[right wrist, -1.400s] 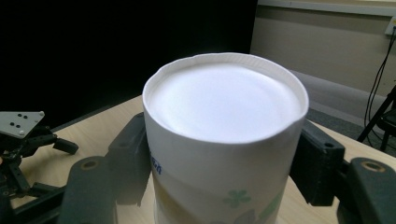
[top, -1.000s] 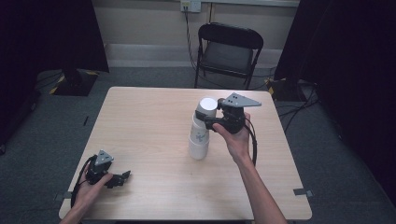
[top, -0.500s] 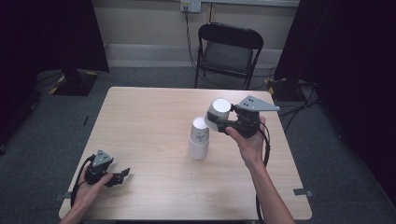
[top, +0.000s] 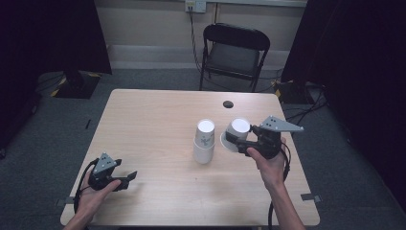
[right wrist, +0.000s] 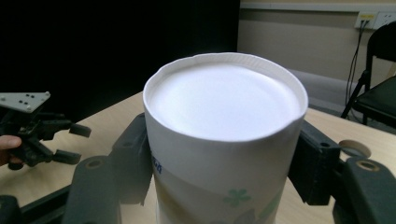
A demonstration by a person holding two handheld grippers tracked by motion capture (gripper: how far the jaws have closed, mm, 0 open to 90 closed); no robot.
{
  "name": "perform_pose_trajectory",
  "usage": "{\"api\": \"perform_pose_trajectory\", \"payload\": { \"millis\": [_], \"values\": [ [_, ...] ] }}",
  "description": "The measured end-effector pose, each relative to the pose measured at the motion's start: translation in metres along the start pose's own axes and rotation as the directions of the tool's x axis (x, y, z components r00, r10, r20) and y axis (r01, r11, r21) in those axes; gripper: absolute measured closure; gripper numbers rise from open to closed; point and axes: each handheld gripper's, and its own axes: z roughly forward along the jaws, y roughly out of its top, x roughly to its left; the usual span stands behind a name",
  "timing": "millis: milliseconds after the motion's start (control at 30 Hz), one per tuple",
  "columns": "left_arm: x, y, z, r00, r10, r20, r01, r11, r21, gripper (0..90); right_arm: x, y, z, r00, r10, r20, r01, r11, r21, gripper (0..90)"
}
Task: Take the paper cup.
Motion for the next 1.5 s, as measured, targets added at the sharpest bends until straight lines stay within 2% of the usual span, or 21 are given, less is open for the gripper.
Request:
{"api": "perform_pose_trajectory", "payload": {
  "millis": [100, 133, 200, 333, 467, 567, 733, 833, 867, 967, 1067, 1133, 1167, 1200, 1267, 1300, 1333, 1400, 1500],
  "values": [
    [-0.004, 0.002, 0.000, 0.9993, 0.015, 0.035, -0.015, 0.9998, 0.015, 25.5, 0.002, -0.006, 0.001, 1.0000, 0.004, 0.000, -0.004, 1.000, 0.018, 33.7],
    [-0.005, 0.002, 0.000, 0.9992, 0.024, 0.033, -0.025, 0.9995, 0.017, 26.6, 0.003, -0.010, 0.001, 0.9997, 0.020, 0.015, -0.020, 1.000, 0.010, 33.8],
    [-0.009, 0.003, 0.001, 0.9983, 0.032, 0.048, -0.033, 0.9994, 0.014, 26.7, 0.004, -0.019, 0.005, 0.9989, 0.046, 0.003, -0.046, 0.999, 0.024, 34.2],
    [-0.015, 0.006, -0.002, 0.9969, 0.045, 0.065, -0.044, 0.9989, -0.014, 26.7, 0.011, -0.032, 0.013, 0.9982, 0.055, -0.024, -0.053, 0.997, 0.061, 34.7],
    [-0.020, 0.011, -0.006, 0.9972, 0.056, 0.051, -0.053, 0.9974, -0.049, 25.7, 0.021, -0.039, 0.021, 0.9975, 0.053, -0.046, -0.048, 0.993, 0.105, 34.9],
    [-0.023, 0.014, -0.009, 0.9983, 0.042, 0.041, -0.039, 0.9963, -0.077, 26.2, 0.027, -0.044, 0.029, 0.9967, 0.046, -0.067, -0.035, 0.987, 0.154, 35.1],
    [-0.031, 0.018, -0.011, 0.9964, 0.050, 0.068, -0.041, 0.9916, -0.123, 30.6, 0.035, -0.054, 0.037, 0.9861, 0.111, -0.123, -0.092, 0.984, 0.149, 35.6],
    [-0.038, 0.022, -0.010, 0.9940, 0.079, 0.075, -0.068, 0.9884, -0.136, 31.8, 0.037, -0.059, 0.041, 0.9725, 0.160, -0.169, -0.133, 0.978, 0.162, 35.6],
    [-0.041, 0.024, -0.009, 0.9923, 0.086, 0.089, -0.073, 0.9879, -0.137, 31.5, 0.038, -0.060, 0.043, 0.9672, 0.178, -0.182, -0.149, 0.976, 0.161, 35.6],
    [-0.050, 0.028, -0.006, 0.9865, 0.123, 0.107, -0.107, 0.9830, -0.149, 31.5, 0.039, -0.060, 0.046, 0.9611, 0.197, -0.194, -0.167, 0.973, 0.161, 35.6],
    [-0.062, 0.035, 0.002, 0.9760, 0.165, 0.142, -0.141, 0.9759, -0.167, 32.1, 0.042, -0.058, 0.046, 0.9530, 0.219, -0.210, -0.187, 0.969, 0.161, 35.7],
    [-0.068, 0.040, 0.007, 0.9728, 0.171, 0.156, -0.142, 0.9728, -0.183, 32.1, 0.045, -0.055, 0.046, 0.9557, 0.210, -0.206, -0.176, 0.969, 0.172, 35.7],
    [-0.075, 0.046, 0.010, 0.9706, 0.181, 0.159, -0.148, 0.9688, -0.199, 32.7, 0.046, -0.053, 0.046, 0.9551, 0.212, -0.207, -0.178, 0.969, 0.172, 35.7],
    [-0.079, 0.049, 0.012, 0.9718, 0.176, 0.157, -0.142, 0.9681, -0.206, 35.2, 0.046, -0.050, 0.045, 0.9541, 0.214, -0.209, -0.181, 0.969, 0.168, 35.7],
    [-0.084, 0.055, 0.016, 0.9688, 0.180, 0.171, -0.144, 0.9687, -0.202, 36.7, 0.047, -0.048, 0.045, 0.9520, 0.221, -0.211, -0.189, 0.969, 0.161, 35.7],
    [-0.089, 0.059, 0.018, 0.9672, 0.192, 0.167, -0.154, 0.9644, -0.215, 36.6, 0.047, -0.047, 0.046, 0.9517, 0.220, -0.214, -0.189, 0.969, 0.156, 35.8],
    [-0.091, 0.062, 0.019, 0.9659, 0.198, 0.167, -0.160, 0.9630, -0.217, 36.6, 0.049, -0.045, 0.046, 0.9513, 0.221, -0.215, -0.190, 0.969, 0.156, 35.8],
    [-0.097, 0.068, 0.022, 0.9626, 0.195, 0.188, -0.148, 0.9600, -0.238, 36.7, 0.050, -0.043, 0.048, 0.9491, 0.226, -0.219, -0.194, 0.968, 0.160, 35.8],
    [-0.108, 0.075, 0.026, 0.9520, 0.237, 0.194, -0.186, 0.9507, -0.248, 39.1, 0.052, -0.042, 0.053, 0.9411, 0.243, -0.235, -0.208, 0.964, 0.164, 35.8]
  ]
}}
